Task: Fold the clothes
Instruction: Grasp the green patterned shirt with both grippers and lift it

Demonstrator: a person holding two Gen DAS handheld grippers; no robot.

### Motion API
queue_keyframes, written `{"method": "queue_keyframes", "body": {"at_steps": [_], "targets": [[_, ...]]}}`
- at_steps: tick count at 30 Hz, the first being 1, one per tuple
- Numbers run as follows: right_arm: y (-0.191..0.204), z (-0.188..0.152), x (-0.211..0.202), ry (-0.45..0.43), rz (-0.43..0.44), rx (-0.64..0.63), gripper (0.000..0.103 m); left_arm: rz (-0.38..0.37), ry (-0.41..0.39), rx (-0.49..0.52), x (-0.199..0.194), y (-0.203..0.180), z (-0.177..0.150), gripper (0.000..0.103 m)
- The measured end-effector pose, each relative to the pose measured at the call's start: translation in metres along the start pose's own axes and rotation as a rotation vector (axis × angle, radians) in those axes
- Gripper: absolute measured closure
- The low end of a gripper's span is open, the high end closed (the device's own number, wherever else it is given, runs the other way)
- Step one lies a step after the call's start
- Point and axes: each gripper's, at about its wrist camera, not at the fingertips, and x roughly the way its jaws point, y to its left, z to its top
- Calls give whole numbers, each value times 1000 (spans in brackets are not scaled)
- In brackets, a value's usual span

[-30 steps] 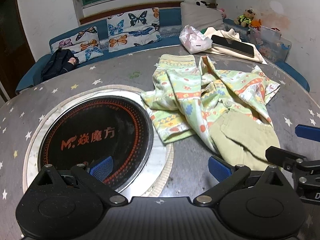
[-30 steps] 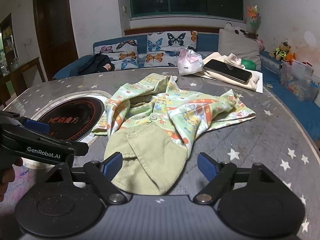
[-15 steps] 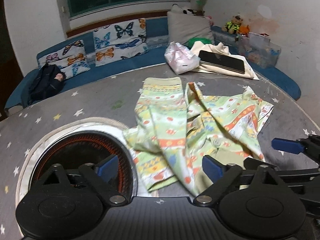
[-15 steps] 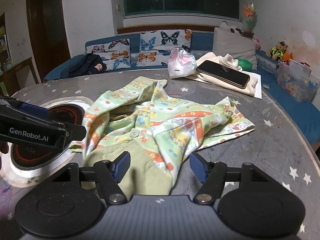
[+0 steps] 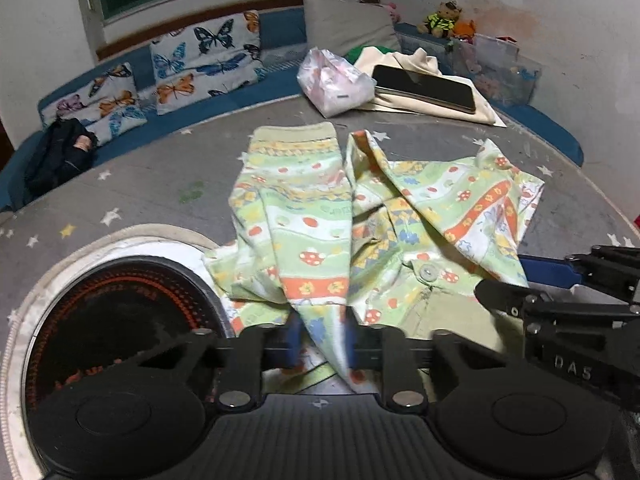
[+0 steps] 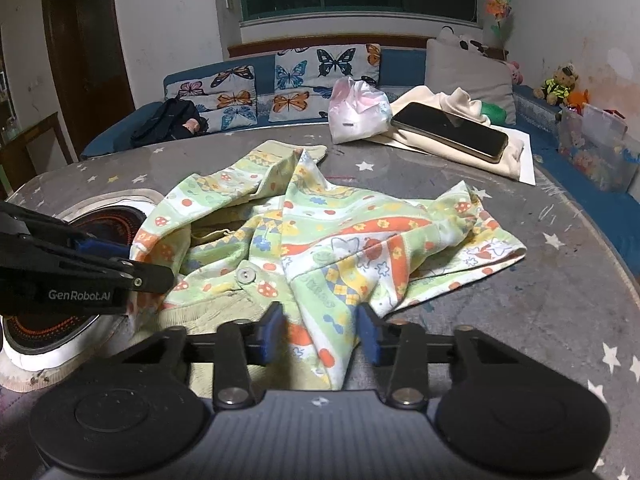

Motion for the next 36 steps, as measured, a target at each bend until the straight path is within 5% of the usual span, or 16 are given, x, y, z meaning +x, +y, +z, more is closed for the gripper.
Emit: {"method": "queue_keyframes", "body": {"at_steps": [4, 7, 17, 25, 33, 36], "targets": [[-6, 1, -6, -13, 12, 13, 92, -23, -21, -5, -7, 2, -1, 95], [-8, 0, -15, -25, 15, 16, 97, -38, -34, -16, -16, 5, -3, 97], [-13, -8, -74, -119, 67, 15, 98, -109, -91, -63, -68, 22, -19, 97], [-5, -31, -132, -96, 156, -51, 98, -201, -89, -36, -117, 28, -59, 98], [5, -36, -153, -77, 167, -94, 78, -236, -29, 35, -125, 15, -100, 97], [12, -30, -151, -96, 156, -111, 60, -232, -19, 43, -122, 12, -105, 97]]}}
